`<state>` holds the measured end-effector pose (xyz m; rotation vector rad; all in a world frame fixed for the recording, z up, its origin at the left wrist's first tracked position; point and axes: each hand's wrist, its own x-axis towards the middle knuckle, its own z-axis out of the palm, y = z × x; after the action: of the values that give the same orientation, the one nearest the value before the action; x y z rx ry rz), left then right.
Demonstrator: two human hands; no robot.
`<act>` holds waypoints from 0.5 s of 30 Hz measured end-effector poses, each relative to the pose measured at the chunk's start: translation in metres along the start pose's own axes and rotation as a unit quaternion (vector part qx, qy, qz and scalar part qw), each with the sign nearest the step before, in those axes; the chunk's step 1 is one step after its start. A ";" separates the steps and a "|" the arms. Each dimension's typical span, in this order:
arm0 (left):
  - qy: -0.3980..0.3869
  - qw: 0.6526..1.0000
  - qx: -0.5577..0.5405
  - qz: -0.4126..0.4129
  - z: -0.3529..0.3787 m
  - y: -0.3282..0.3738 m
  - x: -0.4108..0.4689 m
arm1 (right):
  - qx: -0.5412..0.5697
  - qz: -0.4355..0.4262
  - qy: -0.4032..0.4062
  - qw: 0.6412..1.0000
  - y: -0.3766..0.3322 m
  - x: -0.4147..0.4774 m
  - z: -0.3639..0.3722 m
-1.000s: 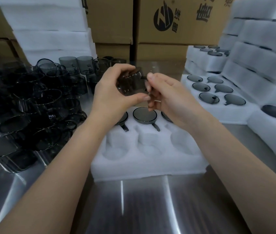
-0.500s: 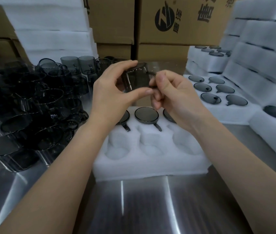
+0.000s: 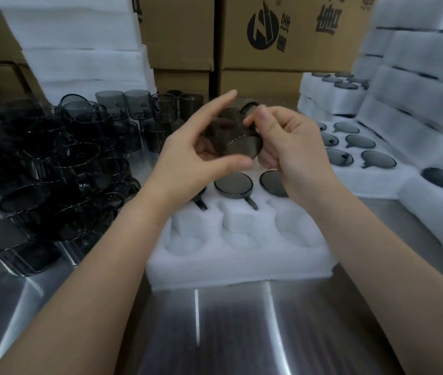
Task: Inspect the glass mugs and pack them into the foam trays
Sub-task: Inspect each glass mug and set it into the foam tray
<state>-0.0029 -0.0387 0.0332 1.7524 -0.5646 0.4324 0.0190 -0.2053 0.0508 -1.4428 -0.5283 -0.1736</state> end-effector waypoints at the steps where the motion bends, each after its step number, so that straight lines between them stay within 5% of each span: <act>1: -0.015 1.000 0.021 -0.001 0.001 -0.001 0.000 | 0.021 0.022 0.011 0.999 0.000 0.001 -0.001; 7: 0.013 0.996 0.083 -0.004 0.001 -0.005 0.002 | 0.120 0.093 0.023 0.988 0.002 0.004 -0.005; 11: 0.062 0.995 0.077 -0.018 0.001 -0.001 0.000 | 0.062 0.105 0.007 0.992 0.005 0.002 -0.005; 15: 0.015 0.992 0.129 0.008 0.003 0.003 0.000 | 0.049 0.132 -0.003 0.990 0.004 0.001 -0.002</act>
<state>-0.0045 -0.0425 0.0344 1.9848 -0.5201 0.5618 0.0219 -0.2070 0.0471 -1.4030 -0.3400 0.0664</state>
